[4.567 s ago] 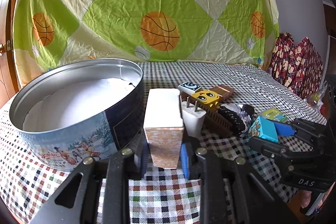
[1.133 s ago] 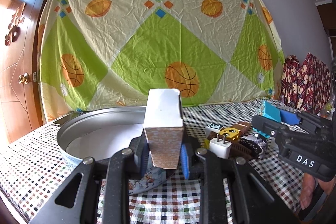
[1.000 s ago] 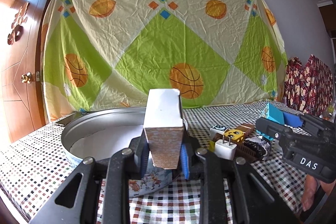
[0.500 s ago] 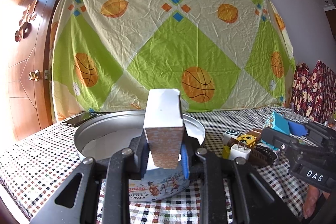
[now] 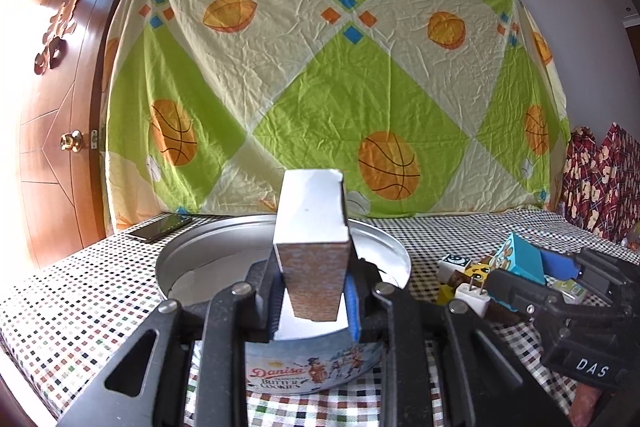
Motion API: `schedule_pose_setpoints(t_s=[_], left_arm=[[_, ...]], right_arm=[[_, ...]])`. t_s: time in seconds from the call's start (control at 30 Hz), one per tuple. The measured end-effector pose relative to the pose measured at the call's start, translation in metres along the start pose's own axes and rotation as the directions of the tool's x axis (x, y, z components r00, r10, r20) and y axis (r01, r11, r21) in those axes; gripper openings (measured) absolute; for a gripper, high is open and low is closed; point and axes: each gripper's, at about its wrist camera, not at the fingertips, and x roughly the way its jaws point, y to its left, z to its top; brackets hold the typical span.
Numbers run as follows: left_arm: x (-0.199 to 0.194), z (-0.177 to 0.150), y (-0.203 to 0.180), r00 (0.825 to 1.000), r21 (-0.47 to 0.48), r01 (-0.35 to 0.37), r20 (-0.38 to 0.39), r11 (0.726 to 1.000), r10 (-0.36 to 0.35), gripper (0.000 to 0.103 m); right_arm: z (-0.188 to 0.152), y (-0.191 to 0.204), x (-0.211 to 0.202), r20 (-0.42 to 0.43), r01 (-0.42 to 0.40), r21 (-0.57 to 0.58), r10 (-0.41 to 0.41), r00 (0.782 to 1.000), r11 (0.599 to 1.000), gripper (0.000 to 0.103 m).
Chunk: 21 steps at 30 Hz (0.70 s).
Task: Organize rigid objects
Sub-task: 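Carry the white box over the silver tin while the right tool carries the blue block there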
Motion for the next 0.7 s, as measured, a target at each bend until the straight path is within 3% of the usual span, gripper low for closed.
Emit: schedule_pose_setpoints(t_s=[0.37, 0.7], left_arm=[[0.006, 0.0, 0.023, 1.0, -0.028, -0.017, -0.015, 0.999, 0.016, 0.024], [0.02, 0.01, 0.041, 0.998, -0.012, -0.002, -0.067, 1.0, 0.001, 0.024]], right_arm=[[0.007, 0.023, 0.011, -0.021, -0.043, -0.036, 0.042, 0.999, 0.998, 0.053], [0.042, 0.027, 0.033, -0.037, -0.123, -0.004, 0.123, 0.992, 0.992, 0.053]])
